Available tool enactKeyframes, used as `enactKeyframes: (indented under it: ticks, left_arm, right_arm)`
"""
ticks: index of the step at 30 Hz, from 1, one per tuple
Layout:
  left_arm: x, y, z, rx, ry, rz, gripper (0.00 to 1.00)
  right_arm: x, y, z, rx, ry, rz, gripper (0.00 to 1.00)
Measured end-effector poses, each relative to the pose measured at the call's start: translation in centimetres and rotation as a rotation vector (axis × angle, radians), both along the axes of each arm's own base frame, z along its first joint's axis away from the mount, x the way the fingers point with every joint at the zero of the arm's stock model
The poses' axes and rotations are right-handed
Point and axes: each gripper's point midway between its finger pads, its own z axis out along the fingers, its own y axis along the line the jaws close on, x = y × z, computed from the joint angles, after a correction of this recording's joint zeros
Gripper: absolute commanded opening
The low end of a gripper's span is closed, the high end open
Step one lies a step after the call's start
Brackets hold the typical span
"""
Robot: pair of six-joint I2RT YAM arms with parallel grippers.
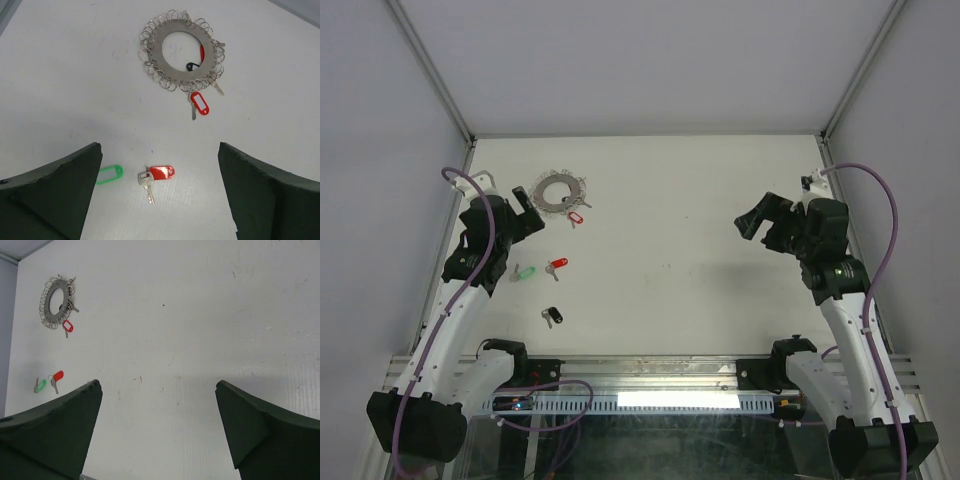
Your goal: Put the keys on the keyring
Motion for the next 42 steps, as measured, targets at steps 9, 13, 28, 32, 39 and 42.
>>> enactKeyframes:
  ticks: [9,13,28,32,39,42]
  left_arm:
    - [0.2,0.6,0.6,0.053,-0.008,-0.001,0.99]
    - [1.5,0.1,1.6,0.081,-0.008,-0.046,0.99]
    - [10.2,-4.2,-1.9,0.120,0.171,-0.314,0.99]
    - [12.5,-5.1,-4.5,0.122,0.260,-0.368,0.99]
    - [15.1,-6.3,-9.1,0.098,0.391,-0.428,0.99]
    - [16.1,-6.9,-10.9,0.092,0.430,-0.458,0.99]
  right_arm:
    - [0.2,-0.5,0.4,-0.012,-0.015,-0.027,1.00]
    - [0.3,-0.4,0.2,-0.008,-0.007,-0.023,1.00]
    - [-0.6,1.2,-0.9,0.055,0.033,0.051,0.99]
    - [-1.1,1.7,-2.3,0.081,0.073,0.073,0.99]
    - [-1.7,2.7,-3.4,0.114,0.097,0.122,0.99]
    - [-1.8,3.0,-3.1,0.124,0.090,0.140,0.99]
